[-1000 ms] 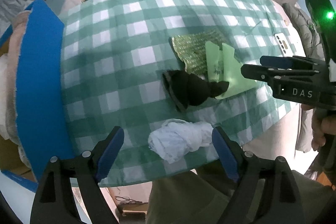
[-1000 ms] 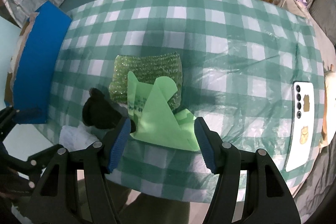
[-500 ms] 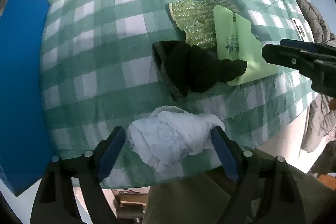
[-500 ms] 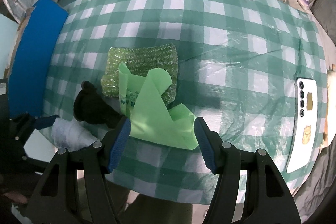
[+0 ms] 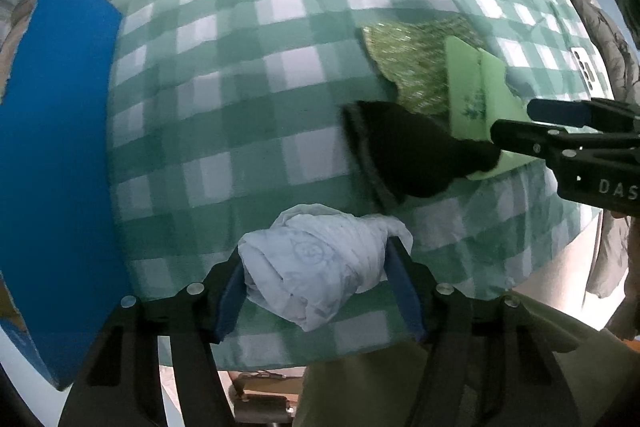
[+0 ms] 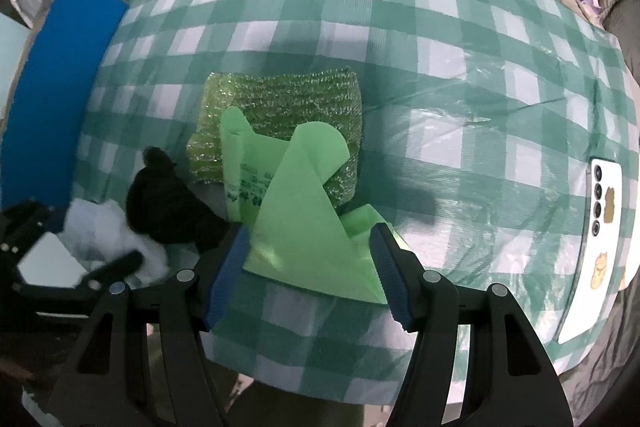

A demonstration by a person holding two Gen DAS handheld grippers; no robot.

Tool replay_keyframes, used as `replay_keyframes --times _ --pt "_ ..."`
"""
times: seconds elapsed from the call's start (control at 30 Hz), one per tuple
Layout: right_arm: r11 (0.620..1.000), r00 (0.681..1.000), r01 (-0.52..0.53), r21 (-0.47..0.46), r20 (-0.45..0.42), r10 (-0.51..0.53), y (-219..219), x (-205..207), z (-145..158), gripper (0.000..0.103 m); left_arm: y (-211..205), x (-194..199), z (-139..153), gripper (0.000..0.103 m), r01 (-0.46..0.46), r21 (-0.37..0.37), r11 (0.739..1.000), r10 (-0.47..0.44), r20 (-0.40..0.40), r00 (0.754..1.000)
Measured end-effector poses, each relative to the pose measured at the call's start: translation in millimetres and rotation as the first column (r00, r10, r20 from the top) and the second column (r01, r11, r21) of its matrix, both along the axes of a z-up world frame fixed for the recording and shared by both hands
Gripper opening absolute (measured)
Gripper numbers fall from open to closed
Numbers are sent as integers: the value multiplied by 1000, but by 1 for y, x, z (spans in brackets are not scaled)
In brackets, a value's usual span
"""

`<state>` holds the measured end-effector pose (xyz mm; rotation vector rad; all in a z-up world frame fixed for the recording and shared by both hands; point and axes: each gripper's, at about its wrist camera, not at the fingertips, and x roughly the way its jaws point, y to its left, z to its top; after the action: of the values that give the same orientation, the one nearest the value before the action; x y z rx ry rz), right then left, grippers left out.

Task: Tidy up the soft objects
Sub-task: 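Grasp the crumpled white cloth with the left tool while the right tool grasps the green plastic bag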

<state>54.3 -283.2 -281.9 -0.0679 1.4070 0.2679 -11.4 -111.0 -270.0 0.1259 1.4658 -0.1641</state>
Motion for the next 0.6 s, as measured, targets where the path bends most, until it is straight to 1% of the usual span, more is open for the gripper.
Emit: replay_keyframes --times 0.17,0.27,0.3,0.37,0.43,0.47,0.5,0.57,0.6 --pt "1000 1000 8 -24 -4 -8 5 3 -7 62 12 1 4 63 -10 8 1000 10 4 1000" --pt "998 1000 -5 -59 5 6 11 3 -8 62 19 2 4 63 -12 10 1000 12 2 1000" --pt "997 1000 -10 -70 8 11 13 2 -9 62 19 2 5 63 -11 9 1000 11 1 1000" --pt "995 1000 -20 -93 14 21 17 0 -10 62 5 5 3 63 -7 10 1000 7 2 1000" --pt "991 999 -33 -127 16 36 21 -4 -12 62 3 5 1 63 0 9 1000 0 1 1000" --pt "988 999 -38 -147 17 41 23 -5 -12 61 3 5 0 63 5 8 1000 -5 2 1000" --pt "986 999 -43 -160 20 47 24 -6 -12 56 2 7 1 63 11 7 1000 -11 2 1000" --pt "987 999 -37 -157 26 42 24 -8 -10 43 2 8 1 62 22 3 1000 -22 5 1000" --pt "988 999 -30 -153 27 35 23 -9 -8 25 2 10 1 62 24 0 1000 -24 5 1000"
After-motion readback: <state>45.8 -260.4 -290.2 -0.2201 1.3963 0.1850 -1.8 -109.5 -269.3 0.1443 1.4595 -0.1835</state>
